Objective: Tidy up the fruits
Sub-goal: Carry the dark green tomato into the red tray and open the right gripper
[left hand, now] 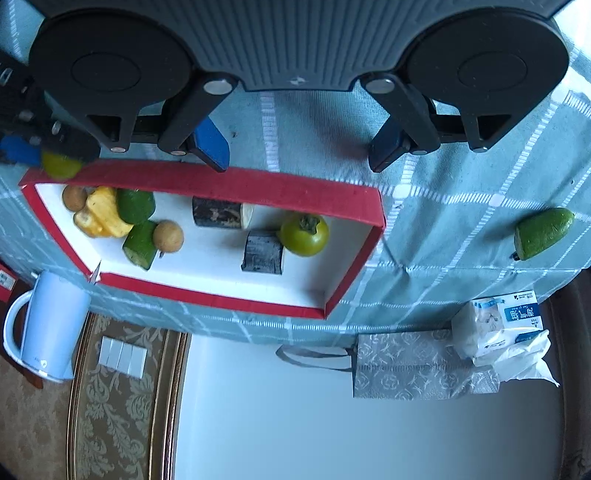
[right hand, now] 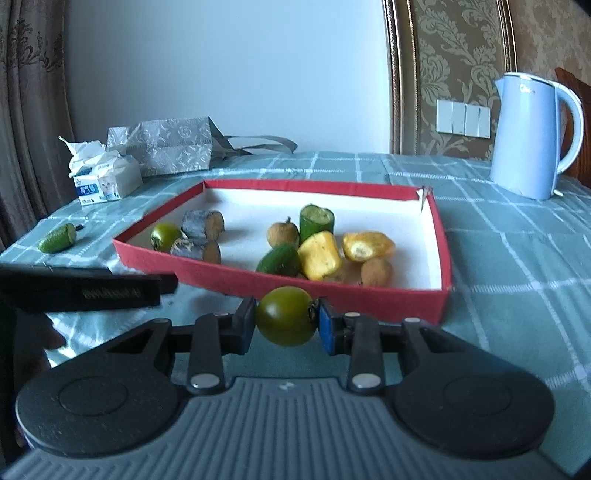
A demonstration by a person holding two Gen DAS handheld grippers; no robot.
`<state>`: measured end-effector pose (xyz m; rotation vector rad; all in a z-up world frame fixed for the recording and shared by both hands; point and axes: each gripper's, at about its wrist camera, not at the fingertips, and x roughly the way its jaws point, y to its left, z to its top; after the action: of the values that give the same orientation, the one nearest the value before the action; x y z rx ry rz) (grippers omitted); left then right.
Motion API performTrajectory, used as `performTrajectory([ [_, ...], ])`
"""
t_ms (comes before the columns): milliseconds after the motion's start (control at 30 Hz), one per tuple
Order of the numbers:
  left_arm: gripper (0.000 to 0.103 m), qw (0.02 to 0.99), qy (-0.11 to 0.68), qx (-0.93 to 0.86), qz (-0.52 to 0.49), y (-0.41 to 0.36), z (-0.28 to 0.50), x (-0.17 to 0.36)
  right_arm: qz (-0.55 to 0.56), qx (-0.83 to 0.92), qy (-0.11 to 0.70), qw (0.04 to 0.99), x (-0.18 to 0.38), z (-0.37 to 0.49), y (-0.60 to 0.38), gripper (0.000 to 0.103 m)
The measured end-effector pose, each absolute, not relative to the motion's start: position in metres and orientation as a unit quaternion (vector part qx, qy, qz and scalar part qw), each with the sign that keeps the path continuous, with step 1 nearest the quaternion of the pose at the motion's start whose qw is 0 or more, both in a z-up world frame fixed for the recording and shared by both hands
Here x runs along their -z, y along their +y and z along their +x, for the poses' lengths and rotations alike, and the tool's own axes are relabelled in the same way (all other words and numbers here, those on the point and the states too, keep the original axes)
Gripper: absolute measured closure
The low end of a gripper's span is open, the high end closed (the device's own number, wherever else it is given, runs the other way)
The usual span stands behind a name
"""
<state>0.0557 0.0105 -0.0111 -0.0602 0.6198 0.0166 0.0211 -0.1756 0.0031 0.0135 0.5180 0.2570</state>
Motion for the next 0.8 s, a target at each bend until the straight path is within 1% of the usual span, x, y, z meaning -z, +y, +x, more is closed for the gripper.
performTrajectory([
  [167,0.020,0.952,0.306,-0.011,-0.019,0.008,0.056,0.012,-0.012,-0.125,0.242,0.962,-0.018,0.034,-0.165,0.070],
  [367,0.018,0.951,0.308,-0.010,-0.012,0.006,0.057,0.013,-0.040,-0.125,0.233,0.964,-0.032,0.060,-0.145,0.070],
  [567,0.016,0.951,0.308,-0.009,-0.012,0.005,0.058,0.013,-0.055,-0.125,0.271,0.953,-0.025,0.095,-0.129,0.070],
  [800,0.015,0.951,0.310,-0.008,-0.009,0.004,0.059,0.014,-0.068,-0.116,0.295,0.946,-0.017,0.112,-0.118,0.070],
])
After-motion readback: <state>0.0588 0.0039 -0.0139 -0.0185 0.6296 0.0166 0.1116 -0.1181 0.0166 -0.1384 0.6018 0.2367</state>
